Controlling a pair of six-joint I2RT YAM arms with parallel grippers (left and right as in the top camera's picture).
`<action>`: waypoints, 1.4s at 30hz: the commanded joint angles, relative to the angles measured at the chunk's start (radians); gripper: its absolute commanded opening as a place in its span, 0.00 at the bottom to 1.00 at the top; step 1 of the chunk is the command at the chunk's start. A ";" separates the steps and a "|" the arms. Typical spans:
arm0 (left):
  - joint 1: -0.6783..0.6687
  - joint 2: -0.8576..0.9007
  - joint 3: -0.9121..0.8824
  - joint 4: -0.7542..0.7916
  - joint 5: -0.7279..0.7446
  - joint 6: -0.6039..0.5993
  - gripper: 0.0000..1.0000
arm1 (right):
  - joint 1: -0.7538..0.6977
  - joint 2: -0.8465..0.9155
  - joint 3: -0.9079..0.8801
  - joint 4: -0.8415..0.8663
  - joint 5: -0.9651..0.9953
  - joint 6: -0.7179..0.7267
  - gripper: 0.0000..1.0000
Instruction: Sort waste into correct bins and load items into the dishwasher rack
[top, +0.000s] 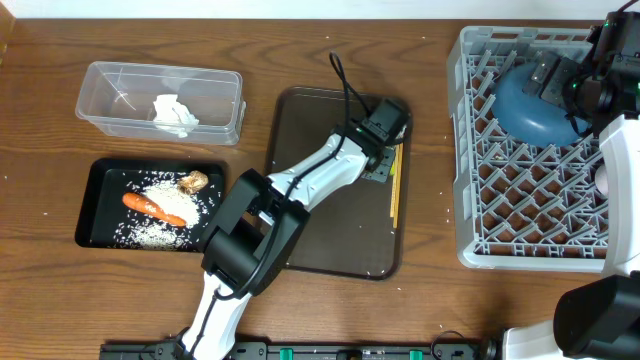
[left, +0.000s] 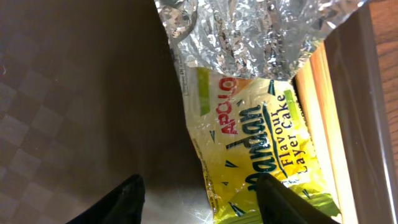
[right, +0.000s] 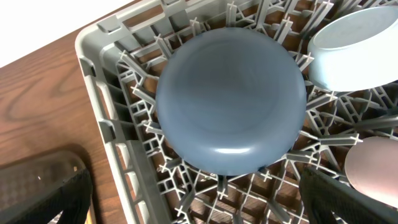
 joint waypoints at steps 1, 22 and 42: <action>0.006 0.016 0.002 -0.006 -0.036 0.014 0.50 | -0.003 -0.010 0.000 -0.002 0.010 0.014 0.99; 0.038 0.012 -0.017 -0.022 -0.033 -0.021 0.06 | -0.003 -0.010 0.000 -0.002 0.010 0.014 0.99; 0.243 -0.355 -0.016 -0.081 -0.037 -0.130 0.06 | -0.003 -0.010 0.000 -0.002 0.010 0.014 0.99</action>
